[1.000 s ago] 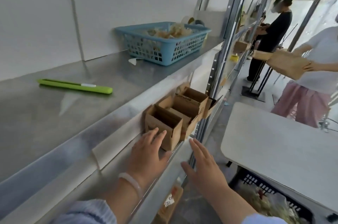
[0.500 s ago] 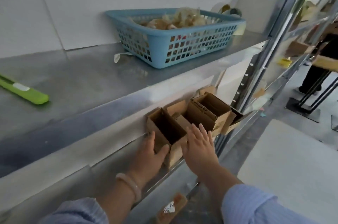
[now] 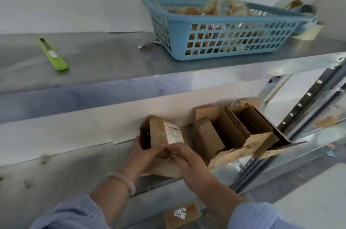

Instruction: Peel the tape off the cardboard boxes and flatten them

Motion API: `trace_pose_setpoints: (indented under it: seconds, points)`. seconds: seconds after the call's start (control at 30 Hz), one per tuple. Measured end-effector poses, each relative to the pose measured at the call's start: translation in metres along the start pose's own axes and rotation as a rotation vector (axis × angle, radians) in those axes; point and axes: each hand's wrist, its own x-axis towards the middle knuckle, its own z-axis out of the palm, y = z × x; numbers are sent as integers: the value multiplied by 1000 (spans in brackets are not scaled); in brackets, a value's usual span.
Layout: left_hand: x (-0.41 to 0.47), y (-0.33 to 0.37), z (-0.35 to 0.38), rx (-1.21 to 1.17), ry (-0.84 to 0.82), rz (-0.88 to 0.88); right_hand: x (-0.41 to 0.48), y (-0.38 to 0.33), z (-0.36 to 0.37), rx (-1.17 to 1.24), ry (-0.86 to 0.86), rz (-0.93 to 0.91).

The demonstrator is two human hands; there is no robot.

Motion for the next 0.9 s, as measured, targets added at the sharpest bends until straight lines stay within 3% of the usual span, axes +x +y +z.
trace_pose_setpoints:
  seconds: [0.07, 0.17, 0.3, 0.43, 0.53, 0.67, 0.77, 0.9]
  points:
    - [-4, -6, -5, -32, -14, -17, 6, 10, 1, 42, 62, 53]
    - [-13, -15, -9, -19, -14, 27, 15, 25, -2, -93, 171, 155]
    - [-25, -36, -19, -105, -34, 47, 15, 28, 3, 145, 8, 287]
    - [-37, -49, -37, -139, -41, 51, 16, 20, 10, 172, 97, 143]
    - [-45, -56, -56, -183, 20, 22, 22, 4, 20, -32, 112, -62]
    - [-56, -52, -81, -239, 379, 113, 33, -9, 38, -423, 93, -384]
    - [-61, -50, -110, 2, 579, 178, 41, -14, 57, -644, 74, -613]
    - [-67, -46, -136, 323, 471, 252, 51, -19, 87, -690, 30, -727]
